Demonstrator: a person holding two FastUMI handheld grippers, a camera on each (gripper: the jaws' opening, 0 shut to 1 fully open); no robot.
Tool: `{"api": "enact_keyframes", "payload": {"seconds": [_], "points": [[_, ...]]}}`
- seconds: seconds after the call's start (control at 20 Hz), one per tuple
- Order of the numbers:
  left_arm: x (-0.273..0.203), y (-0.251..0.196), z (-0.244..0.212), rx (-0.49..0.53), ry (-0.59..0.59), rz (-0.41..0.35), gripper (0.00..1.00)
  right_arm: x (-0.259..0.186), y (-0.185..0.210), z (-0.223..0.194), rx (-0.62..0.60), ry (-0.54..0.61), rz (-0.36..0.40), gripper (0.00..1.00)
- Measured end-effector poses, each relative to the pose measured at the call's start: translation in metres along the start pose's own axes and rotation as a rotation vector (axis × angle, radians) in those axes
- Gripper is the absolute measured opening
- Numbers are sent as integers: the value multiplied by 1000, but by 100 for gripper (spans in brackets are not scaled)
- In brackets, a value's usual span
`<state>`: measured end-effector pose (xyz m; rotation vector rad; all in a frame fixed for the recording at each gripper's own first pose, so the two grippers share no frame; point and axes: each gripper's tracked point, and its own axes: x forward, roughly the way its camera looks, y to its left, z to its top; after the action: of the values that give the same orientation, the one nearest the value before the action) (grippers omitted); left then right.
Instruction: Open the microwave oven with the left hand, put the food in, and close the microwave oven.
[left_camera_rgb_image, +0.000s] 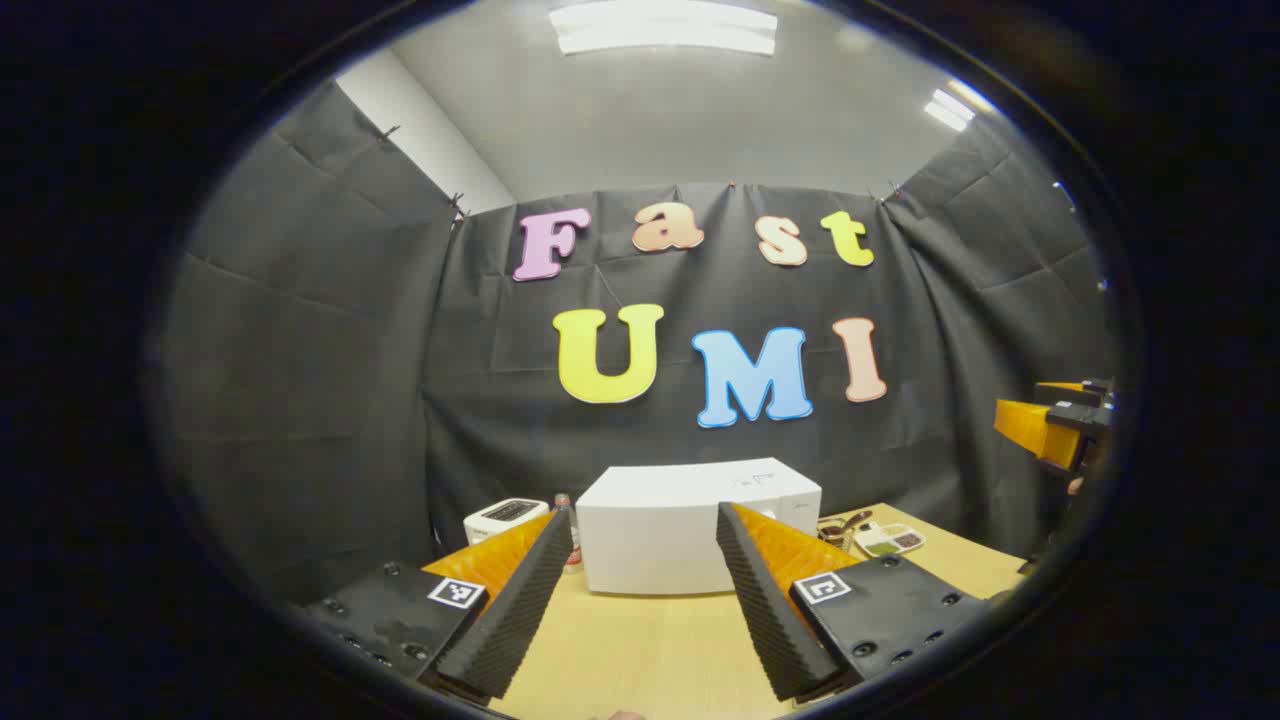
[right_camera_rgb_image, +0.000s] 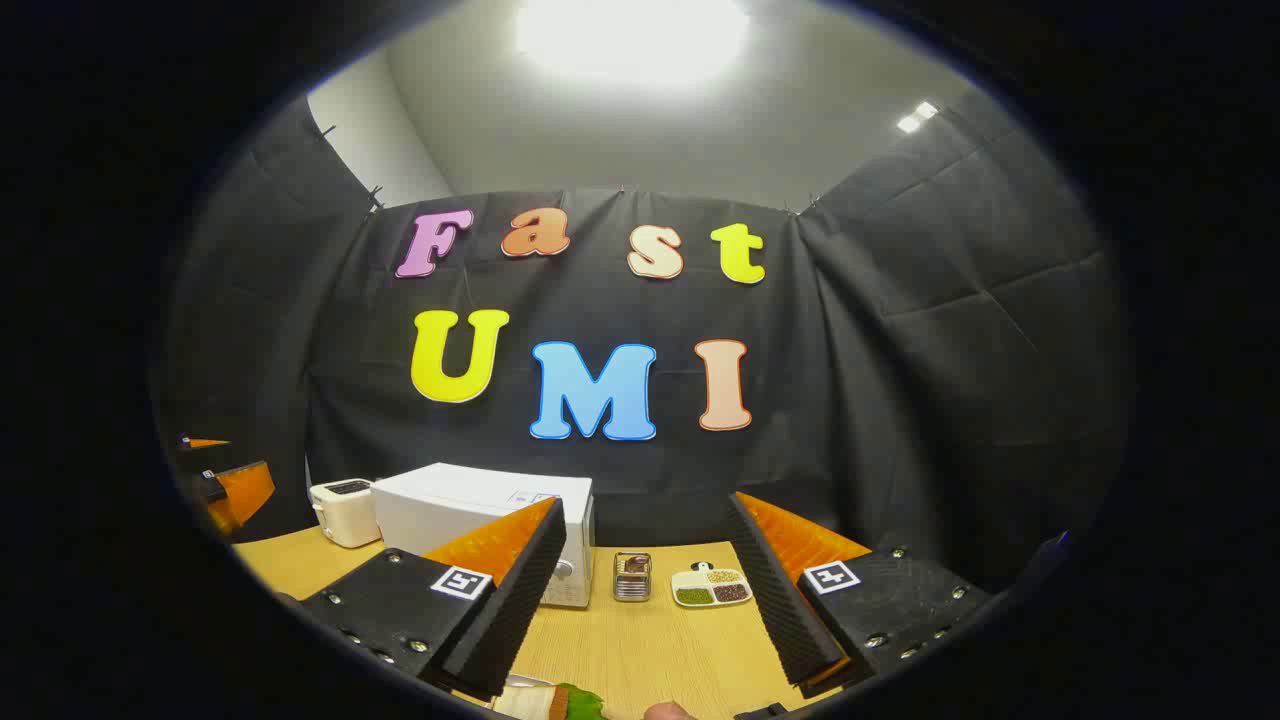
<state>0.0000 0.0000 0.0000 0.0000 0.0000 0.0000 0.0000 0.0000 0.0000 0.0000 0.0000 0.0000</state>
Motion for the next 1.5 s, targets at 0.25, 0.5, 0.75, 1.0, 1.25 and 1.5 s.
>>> {"api": "enact_keyframes", "payload": {"seconds": [0.25, 0.5, 0.75, 1.0, 1.25, 1.5], "points": [[-2, -3, 3, 6, -4, 10, 96, -1, -4, -1, -2, -2, 8, 98], [-3, -13, 5, 10, -9, 12, 96, -2, -12, 0, 0, -6, 11, 98], [-8, -29, 9, 10, -15, 14, 96, -4, -22, -1, 9, -8, 23, 98], [-6, -48, 13, 16, -26, 25, 96, -7, -33, -2, 12, -15, 52, 98], [10, -70, 15, 14, -36, 44, 96, -9, -50, -4, 34, -21, 78, 97], [48, -101, 11, 7, -44, 7, 96, -13, -70, -7, 38, -8, 46, 98]]}}
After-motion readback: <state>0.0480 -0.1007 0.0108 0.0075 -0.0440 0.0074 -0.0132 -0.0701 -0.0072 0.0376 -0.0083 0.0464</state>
